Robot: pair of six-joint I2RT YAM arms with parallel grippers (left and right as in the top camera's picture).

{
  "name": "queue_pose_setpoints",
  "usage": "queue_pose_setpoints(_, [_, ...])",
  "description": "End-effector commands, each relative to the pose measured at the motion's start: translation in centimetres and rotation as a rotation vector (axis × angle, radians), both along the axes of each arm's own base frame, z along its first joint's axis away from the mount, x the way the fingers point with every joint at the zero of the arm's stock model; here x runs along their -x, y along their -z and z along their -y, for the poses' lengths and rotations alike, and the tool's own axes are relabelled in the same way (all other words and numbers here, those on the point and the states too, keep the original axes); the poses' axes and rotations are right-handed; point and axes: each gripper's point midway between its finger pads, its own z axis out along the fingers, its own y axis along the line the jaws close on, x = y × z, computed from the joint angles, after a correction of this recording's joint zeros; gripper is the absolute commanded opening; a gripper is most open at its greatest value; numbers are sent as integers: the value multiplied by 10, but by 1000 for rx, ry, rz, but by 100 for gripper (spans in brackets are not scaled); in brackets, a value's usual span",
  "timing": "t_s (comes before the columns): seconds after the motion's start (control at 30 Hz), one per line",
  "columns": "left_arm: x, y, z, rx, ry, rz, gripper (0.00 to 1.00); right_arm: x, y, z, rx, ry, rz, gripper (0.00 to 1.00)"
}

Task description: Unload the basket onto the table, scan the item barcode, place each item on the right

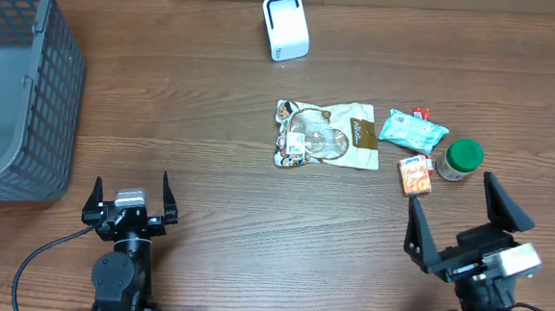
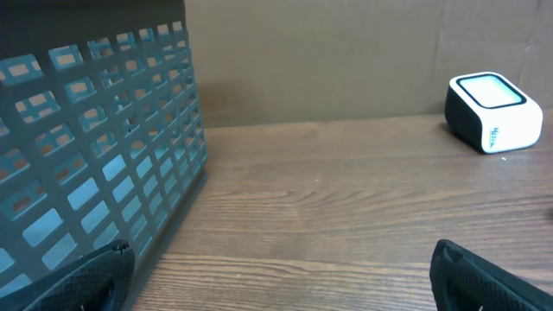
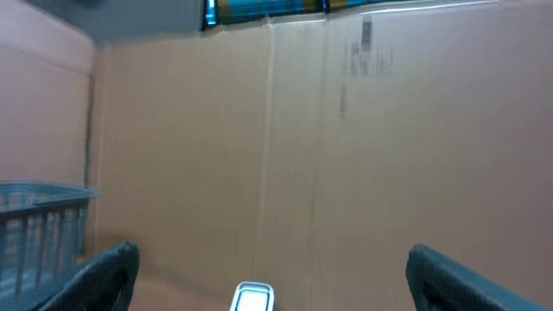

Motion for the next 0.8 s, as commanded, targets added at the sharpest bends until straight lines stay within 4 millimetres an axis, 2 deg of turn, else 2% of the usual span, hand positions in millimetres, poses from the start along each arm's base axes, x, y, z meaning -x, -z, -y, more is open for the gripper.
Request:
queue_pose_setpoints(0.0, [1, -2, -4, 17, -21, 15, 99, -7, 26, -4, 0, -17, 15, 100])
queue_pose_setpoints(0.13, [1, -2, -4, 17, -21, 15, 100, -20, 55, -6, -4, -18, 16, 100])
queue_pose_setpoints(0.37, [1, -2, -4, 17, -21, 15, 100, -40, 112, -11, 22, -23, -117, 100])
queue_pose_setpoints(0.6, [1, -2, -4, 17, -21, 15, 99, -53, 155, -3, 41, 19, -302, 100])
queue_pose_setpoints(0.77, [1, -2, -4, 17, -21, 15, 100, -61, 189, 15, -81, 97, -480, 100])
